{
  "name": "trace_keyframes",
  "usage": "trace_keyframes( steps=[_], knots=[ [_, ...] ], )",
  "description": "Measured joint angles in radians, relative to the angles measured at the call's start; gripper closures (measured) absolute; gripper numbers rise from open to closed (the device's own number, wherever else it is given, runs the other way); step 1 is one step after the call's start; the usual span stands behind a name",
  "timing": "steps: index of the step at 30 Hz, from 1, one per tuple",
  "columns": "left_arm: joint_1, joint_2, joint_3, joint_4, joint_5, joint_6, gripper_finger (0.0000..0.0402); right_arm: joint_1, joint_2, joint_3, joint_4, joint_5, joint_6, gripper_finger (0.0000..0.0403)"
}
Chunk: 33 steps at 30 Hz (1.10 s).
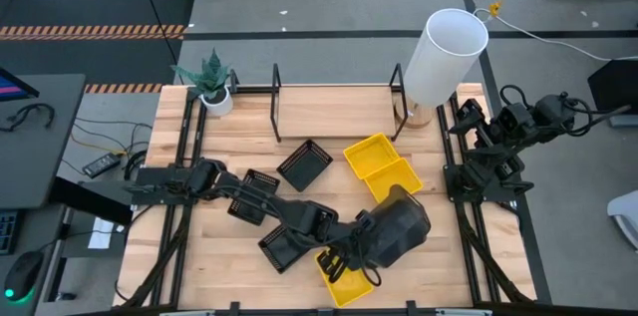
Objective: Stack baskets on shelf by color
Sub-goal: Stack the left black transparent bin on the stacked black transparent bins
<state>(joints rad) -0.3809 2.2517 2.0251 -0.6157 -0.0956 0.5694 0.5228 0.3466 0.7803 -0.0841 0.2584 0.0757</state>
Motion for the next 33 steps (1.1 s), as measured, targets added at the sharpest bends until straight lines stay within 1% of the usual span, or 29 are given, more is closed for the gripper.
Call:
trace_keyframes(
  steps=[8, 10, 13, 15, 20, 24, 29, 33],
  knots=[
    [-0.007, 0.000, 0.000, -0.026, -0.027, 0.020, 0.0394, 0.000, 0.000, 0.000, 0.000, 0.000, -0.008, 0.0133],
    [-0.011, 0.000, 0.000, -0.049, -0.044, 0.070, 0.0393, 0.000, 0.000, 0.000, 0.000, 0.001, -0.009, 0.0133],
    [-0.018, 0.000, 0.000, -0.085, -0.118, 0.162, 0.0392, 0.000, -0.001, 0.000, 0.000, 0.000, -0.009, 0.0133],
    [-0.022, 0.000, 0.000, -0.107, -0.140, 0.208, 0.0392, 0.000, -0.001, 0.000, 0.000, 0.000, -0.008, 0.0133],
    [-0.034, 0.000, 0.000, -0.141, -0.178, 0.270, 0.0393, 0.000, -0.001, 0.000, 0.000, 0.000, -0.009, 0.0133],
    [-0.055, 0.000, 0.000, -0.174, -0.245, 0.331, 0.0396, 0.000, -0.001, 0.000, 0.000, 0.000, -0.024, 0.0133],
    [-0.067, -0.003, 0.000, -0.253, -0.279, 0.336, 0.0397, 0.000, -0.001, 0.000, 0.000, 0.000, -0.025, 0.0133],
    [-0.071, -0.008, 0.000, -0.265, -0.287, 0.335, 0.0397, 0.000, -0.001, 0.000, 0.000, 0.000, -0.026, 0.0133]
  ],
)
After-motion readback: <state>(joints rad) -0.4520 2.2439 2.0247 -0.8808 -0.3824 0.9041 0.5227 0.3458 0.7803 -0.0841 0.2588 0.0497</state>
